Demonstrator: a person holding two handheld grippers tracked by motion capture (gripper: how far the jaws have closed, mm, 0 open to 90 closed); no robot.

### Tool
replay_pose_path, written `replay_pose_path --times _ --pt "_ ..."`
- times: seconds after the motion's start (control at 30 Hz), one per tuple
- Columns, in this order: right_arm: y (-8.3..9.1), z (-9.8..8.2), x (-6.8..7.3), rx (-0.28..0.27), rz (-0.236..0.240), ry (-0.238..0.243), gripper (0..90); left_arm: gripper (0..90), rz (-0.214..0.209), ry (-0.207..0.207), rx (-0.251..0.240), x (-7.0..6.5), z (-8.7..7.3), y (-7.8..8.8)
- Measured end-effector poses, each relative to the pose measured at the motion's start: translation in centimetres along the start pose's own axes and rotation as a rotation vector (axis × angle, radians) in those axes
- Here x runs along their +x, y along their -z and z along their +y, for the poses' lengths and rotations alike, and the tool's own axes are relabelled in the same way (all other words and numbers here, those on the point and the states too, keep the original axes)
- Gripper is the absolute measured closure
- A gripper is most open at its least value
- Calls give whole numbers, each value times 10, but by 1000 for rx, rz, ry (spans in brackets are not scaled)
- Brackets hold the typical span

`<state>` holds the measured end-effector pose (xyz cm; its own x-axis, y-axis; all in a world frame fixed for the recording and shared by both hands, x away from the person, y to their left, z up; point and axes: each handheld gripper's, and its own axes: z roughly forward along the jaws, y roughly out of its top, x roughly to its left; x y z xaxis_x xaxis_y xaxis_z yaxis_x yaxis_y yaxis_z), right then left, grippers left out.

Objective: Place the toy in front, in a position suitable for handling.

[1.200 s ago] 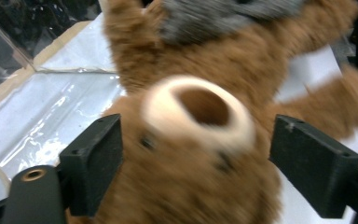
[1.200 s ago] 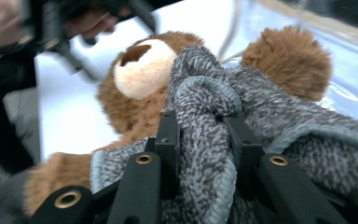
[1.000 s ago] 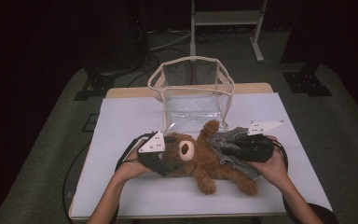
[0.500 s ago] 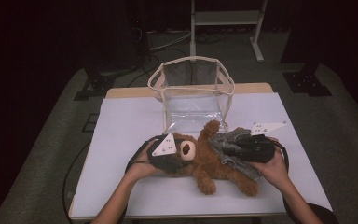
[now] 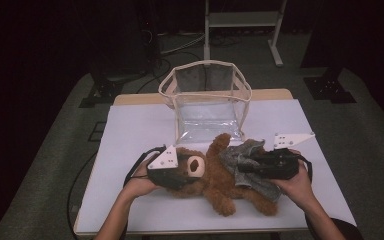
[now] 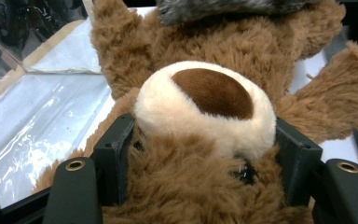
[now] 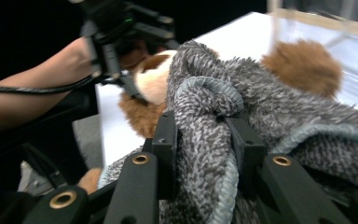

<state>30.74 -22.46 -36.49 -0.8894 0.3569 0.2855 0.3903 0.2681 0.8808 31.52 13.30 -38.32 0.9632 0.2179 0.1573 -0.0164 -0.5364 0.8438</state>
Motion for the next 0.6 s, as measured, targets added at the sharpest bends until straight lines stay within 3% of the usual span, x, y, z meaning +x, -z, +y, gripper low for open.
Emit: replay_pose_path --times 0.03,0.13,0.23,0.33,0.43,0.47,0.6 --pt "-8 3 8 31 4 39 673 322 10 8 35 2 -6 2" --pt "-18 1 12 86 -12 73 672 288 14 35 74 3 -12 -2" --pt "-23 -5 11 127 -30 101 671 249 17 31 27 5 -14 -1" --pt "-8 -8 1 147 -54 89 667 237 15 19 13 4 -13 1" --pt "3 -15 -5 159 -86 69 668 237 11 35 11 5 -15 1" --pt "6 -19 -6 160 -89 63 668 236 3 51 -4 7 -17 0" --pt "16 -28 -5 144 -93 38 634 209 4 46 -1 7 -17 -3"
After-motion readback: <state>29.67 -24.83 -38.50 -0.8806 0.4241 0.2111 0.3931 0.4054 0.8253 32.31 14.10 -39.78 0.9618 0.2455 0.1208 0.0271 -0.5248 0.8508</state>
